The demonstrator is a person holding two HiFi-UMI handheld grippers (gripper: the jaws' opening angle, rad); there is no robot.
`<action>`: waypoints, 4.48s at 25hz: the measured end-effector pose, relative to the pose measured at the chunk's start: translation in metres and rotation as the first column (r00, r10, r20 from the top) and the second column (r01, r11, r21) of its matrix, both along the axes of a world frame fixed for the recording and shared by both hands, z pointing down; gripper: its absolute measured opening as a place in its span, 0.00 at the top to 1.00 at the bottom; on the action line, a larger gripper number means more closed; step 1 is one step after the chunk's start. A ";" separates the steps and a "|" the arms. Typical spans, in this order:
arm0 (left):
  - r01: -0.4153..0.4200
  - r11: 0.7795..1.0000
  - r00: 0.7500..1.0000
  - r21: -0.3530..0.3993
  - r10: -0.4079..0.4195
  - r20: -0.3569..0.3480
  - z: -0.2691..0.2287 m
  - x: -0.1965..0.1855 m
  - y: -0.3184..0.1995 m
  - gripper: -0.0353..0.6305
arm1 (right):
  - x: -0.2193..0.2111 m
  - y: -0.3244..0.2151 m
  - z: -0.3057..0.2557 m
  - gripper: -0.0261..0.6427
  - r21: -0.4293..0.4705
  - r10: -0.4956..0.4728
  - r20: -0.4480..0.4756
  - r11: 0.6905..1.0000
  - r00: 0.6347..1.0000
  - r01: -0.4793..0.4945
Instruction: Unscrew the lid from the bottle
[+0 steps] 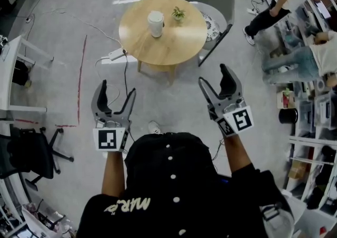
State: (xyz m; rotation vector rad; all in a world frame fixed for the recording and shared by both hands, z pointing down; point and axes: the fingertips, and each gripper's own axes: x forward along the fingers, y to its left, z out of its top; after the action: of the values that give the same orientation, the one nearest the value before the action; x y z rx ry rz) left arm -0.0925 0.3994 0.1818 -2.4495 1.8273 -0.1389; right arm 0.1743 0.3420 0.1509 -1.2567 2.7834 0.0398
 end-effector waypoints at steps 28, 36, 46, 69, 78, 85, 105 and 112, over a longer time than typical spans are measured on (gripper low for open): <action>-0.084 0.996 0.996 -0.037 0.084 -0.007 0.027 -0.045 -0.110 0.39 | -0.048 -0.103 0.020 0.46 -0.017 0.034 0.002 0.999 0.999 -0.034; -0.077 0.996 0.997 -0.041 0.077 0.012 0.026 -0.040 -0.183 0.39 | -0.048 -0.179 0.018 0.46 -0.010 0.013 0.004 1.000 1.000 -0.013; -0.060 0.997 0.998 -0.050 0.060 -0.009 0.022 -0.023 -0.279 0.39 | -0.033 -0.275 0.019 0.46 -0.033 -0.011 -0.011 0.999 1.000 0.010; 0.032 0.993 0.998 -0.113 -0.037 -0.049 0.039 -0.023 -0.387 0.39 | -0.032 -0.409 0.032 0.46 -0.096 -0.095 0.032 0.991 0.995 0.097; -0.139 0.964 0.987 -0.228 0.153 0.048 0.087 -0.031 -0.393 0.39 | -0.087 -0.405 0.059 0.45 -0.206 -0.245 -0.015 0.949 0.969 0.237; -0.255 0.902 0.953 -0.349 0.296 0.069 0.184 -0.009 -0.409 0.39 | -0.137 -0.400 0.119 0.42 -0.315 -0.388 -0.074 0.883 0.919 0.348; -0.476 0.744 0.826 -0.469 0.561 0.051 0.354 0.044 -0.463 0.37 | -0.190 -0.410 0.234 0.38 -0.443 -0.495 -0.220 0.818 0.840 0.366; -0.517 0.706 0.796 -0.484 0.605 0.032 0.375 0.059 -0.476 0.37 | -0.192 -0.411 0.247 0.36 -0.447 -0.517 -0.222 0.808 0.827 0.384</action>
State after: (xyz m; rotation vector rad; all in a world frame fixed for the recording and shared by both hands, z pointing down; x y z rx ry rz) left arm -0.0334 -0.0770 0.5570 -3.0501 0.9575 -0.8038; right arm -0.0176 -0.0692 0.3979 -0.6167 3.4491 -0.3838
